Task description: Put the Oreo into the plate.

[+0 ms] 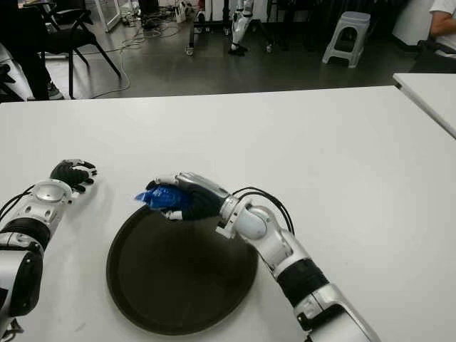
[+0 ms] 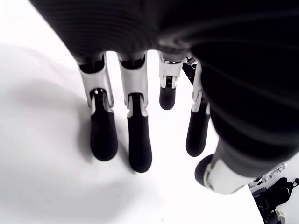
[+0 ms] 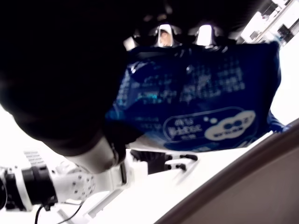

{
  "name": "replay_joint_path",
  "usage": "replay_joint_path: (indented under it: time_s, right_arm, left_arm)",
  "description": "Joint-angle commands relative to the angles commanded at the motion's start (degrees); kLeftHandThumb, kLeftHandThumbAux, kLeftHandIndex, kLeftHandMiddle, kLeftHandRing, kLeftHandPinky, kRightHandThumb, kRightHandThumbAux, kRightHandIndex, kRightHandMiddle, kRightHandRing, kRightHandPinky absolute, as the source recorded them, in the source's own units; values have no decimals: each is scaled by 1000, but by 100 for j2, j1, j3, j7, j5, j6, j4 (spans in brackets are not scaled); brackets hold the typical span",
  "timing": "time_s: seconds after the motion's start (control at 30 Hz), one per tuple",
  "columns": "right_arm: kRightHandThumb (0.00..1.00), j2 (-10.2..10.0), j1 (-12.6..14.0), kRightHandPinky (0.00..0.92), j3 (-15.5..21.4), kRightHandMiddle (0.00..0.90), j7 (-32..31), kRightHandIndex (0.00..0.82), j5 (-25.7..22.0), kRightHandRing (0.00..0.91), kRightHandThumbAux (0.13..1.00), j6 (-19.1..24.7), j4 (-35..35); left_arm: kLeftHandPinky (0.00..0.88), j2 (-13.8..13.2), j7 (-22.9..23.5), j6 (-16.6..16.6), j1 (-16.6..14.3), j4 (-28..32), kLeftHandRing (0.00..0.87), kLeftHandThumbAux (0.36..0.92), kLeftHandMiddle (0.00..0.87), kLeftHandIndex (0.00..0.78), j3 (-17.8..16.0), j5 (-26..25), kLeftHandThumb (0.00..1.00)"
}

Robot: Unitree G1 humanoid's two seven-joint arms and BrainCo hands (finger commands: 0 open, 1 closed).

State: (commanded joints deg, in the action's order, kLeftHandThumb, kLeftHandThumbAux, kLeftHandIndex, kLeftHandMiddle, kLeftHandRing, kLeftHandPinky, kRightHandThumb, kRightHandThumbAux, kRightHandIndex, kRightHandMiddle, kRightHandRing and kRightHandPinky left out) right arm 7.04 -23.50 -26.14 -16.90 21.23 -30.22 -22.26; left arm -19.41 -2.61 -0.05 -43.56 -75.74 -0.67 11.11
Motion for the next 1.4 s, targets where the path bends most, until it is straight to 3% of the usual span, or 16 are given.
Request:
replay_joint_path:
  time_s: [0.43, 0.7, 1.4]
  right_arm:
    - [698, 193, 180, 822, -74, 826, -248, 439, 180, 832, 731, 524, 612]
    - [696, 191, 223, 778, -55, 809, -197, 438, 115, 805, 734, 461, 585]
    - [697, 258, 207, 819, -70, 828, 16, 437, 326, 827, 732, 355, 520]
  left_arm:
    - [191, 2, -50, 13, -5, -1, 158, 729, 108, 397, 24, 30, 669]
    - [189, 14, -32, 39, -20, 4, 154, 730, 103, 397, -20, -11, 668]
    - [157, 18, -23, 19, -20, 20, 145, 730, 113, 397, 3, 9, 670]
